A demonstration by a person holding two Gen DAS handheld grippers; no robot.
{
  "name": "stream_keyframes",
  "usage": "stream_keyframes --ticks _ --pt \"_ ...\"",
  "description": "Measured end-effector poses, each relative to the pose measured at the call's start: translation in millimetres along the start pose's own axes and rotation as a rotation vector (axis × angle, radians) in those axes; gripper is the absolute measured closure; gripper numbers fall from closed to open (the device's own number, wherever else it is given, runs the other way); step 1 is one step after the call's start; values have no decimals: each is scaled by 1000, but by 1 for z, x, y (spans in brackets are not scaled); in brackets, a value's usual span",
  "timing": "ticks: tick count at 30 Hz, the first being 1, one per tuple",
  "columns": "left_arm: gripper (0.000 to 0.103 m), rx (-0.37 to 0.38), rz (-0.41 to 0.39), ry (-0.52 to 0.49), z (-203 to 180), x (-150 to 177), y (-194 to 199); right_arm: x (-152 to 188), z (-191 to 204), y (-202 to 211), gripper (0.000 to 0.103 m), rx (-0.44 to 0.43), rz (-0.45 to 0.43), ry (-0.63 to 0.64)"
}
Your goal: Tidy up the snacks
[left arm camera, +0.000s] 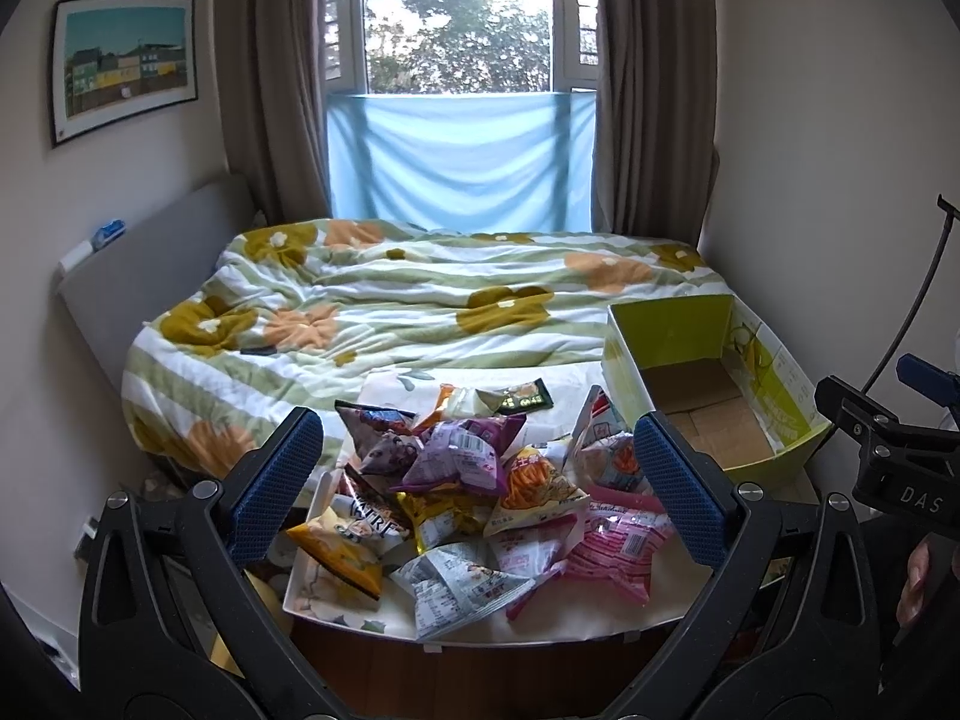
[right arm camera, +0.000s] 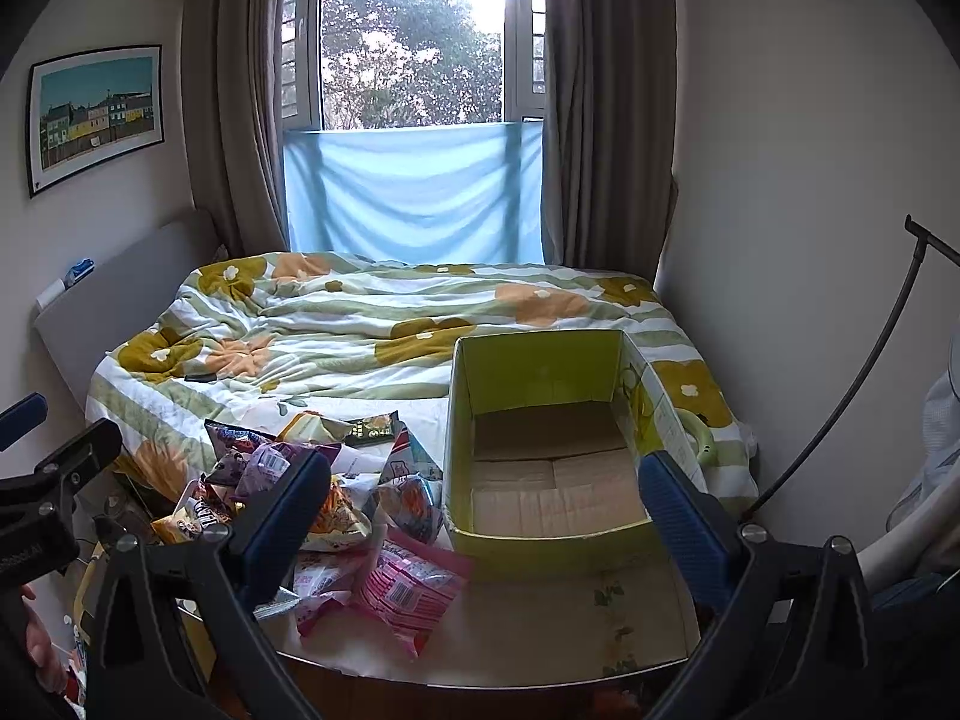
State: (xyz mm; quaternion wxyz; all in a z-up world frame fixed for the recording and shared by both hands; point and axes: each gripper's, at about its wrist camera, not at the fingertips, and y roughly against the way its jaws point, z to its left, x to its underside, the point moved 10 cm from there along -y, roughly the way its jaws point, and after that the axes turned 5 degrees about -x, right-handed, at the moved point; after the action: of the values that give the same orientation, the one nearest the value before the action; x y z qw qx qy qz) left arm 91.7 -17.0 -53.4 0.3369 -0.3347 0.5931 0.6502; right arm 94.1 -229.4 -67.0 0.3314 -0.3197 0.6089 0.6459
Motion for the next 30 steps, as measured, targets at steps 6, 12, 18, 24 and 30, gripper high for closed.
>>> stream_keyframes --ticks 6,12,18,24,30 --pt "1 4 8 2 2 2 -2 -1 3 0 1 -13 3 1" --pt "1 6 8 3 2 3 -2 0 3 1 1 -20 9 -2" --pt "1 13 17 9 2 6 -5 0 3 2 1 -18 14 -4" --pt "1 12 17 8 3 6 -5 1 3 4 1 -18 12 -9" --pt "1 16 18 9 4 6 -5 -2 5 6 1 -23 7 -15"
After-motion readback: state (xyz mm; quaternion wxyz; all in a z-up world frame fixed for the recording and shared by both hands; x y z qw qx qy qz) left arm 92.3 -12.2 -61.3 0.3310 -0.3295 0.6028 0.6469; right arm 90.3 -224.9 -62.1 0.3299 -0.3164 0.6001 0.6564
